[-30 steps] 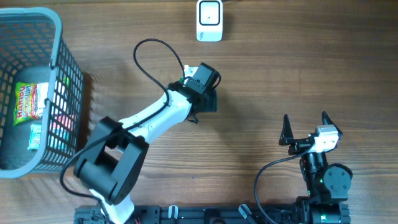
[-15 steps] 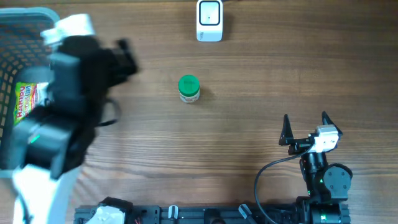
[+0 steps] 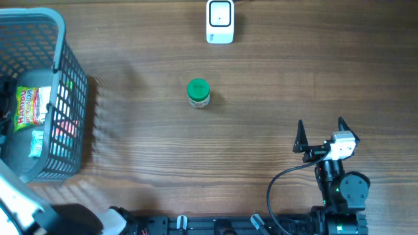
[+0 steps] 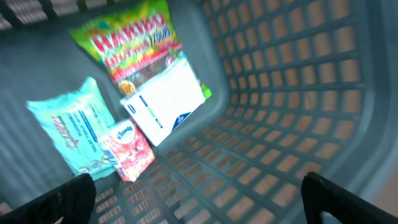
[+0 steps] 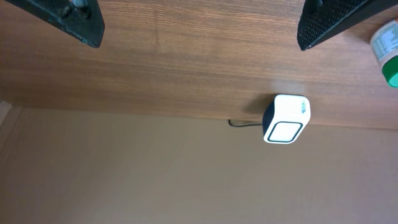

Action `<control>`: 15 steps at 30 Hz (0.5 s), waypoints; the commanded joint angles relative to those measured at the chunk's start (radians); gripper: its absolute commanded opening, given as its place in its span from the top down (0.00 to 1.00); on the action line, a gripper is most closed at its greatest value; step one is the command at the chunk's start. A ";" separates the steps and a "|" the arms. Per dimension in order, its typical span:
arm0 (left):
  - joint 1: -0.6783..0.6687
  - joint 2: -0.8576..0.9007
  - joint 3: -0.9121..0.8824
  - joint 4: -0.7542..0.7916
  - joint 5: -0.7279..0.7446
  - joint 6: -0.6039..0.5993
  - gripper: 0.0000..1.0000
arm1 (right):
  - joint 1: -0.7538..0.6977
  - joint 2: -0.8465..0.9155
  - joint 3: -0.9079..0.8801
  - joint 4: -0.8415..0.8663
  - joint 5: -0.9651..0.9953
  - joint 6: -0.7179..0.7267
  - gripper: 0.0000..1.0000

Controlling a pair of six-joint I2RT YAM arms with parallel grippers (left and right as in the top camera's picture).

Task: Scan the item barcode
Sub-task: 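Reach the left gripper into the basket and grasp the red-white box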

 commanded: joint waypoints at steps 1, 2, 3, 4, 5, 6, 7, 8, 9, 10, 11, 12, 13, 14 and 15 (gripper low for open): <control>0.003 0.075 -0.043 0.006 0.053 0.012 0.00 | -0.004 -0.008 -0.001 0.002 0.013 0.016 0.00; 0.003 0.097 -0.076 0.032 0.053 0.012 0.00 | -0.004 -0.008 -0.001 0.002 0.013 0.016 0.00; 0.003 0.101 -0.107 0.056 0.053 0.010 0.00 | -0.004 -0.008 -0.001 0.002 0.013 0.016 0.00; 0.003 0.101 -0.154 0.088 0.053 0.006 0.00 | -0.004 -0.008 -0.001 0.002 0.013 0.016 0.00; 0.003 0.101 -0.192 0.110 0.053 0.004 0.00 | -0.004 -0.008 -0.001 0.002 0.013 0.016 0.00; 0.003 0.101 -0.227 0.133 0.053 0.003 0.00 | -0.004 -0.008 -0.001 0.002 0.013 0.017 0.00; 0.003 0.101 -0.271 0.164 0.053 -0.005 0.00 | -0.004 -0.008 -0.001 0.002 0.013 0.016 0.00; 0.001 0.101 -0.333 0.211 0.052 -0.023 0.00 | -0.004 -0.008 -0.001 0.002 0.013 0.016 0.00; 0.001 0.101 -0.373 0.246 0.053 -0.027 0.00 | -0.004 -0.008 -0.001 0.002 0.013 0.016 0.00; 0.001 0.101 -0.425 0.296 0.053 -0.032 0.00 | -0.004 -0.008 -0.001 0.002 0.013 0.016 0.00; 0.001 0.101 -0.485 0.357 0.051 -0.046 0.00 | -0.004 -0.008 -0.001 0.002 0.013 0.016 0.00; 0.001 0.101 -0.538 0.414 0.043 -0.049 0.00 | -0.004 -0.008 -0.001 0.002 0.013 0.016 0.00; 0.001 0.101 -0.575 0.455 0.038 -0.049 0.00 | -0.004 -0.008 -0.001 0.002 0.013 0.016 0.00; 0.001 0.101 -0.609 0.493 0.034 -0.049 0.00 | -0.004 -0.008 -0.001 0.002 0.013 0.016 0.01; 0.001 0.101 -0.628 0.513 0.033 -0.049 0.00 | -0.004 -0.008 -0.001 0.002 0.013 0.016 0.00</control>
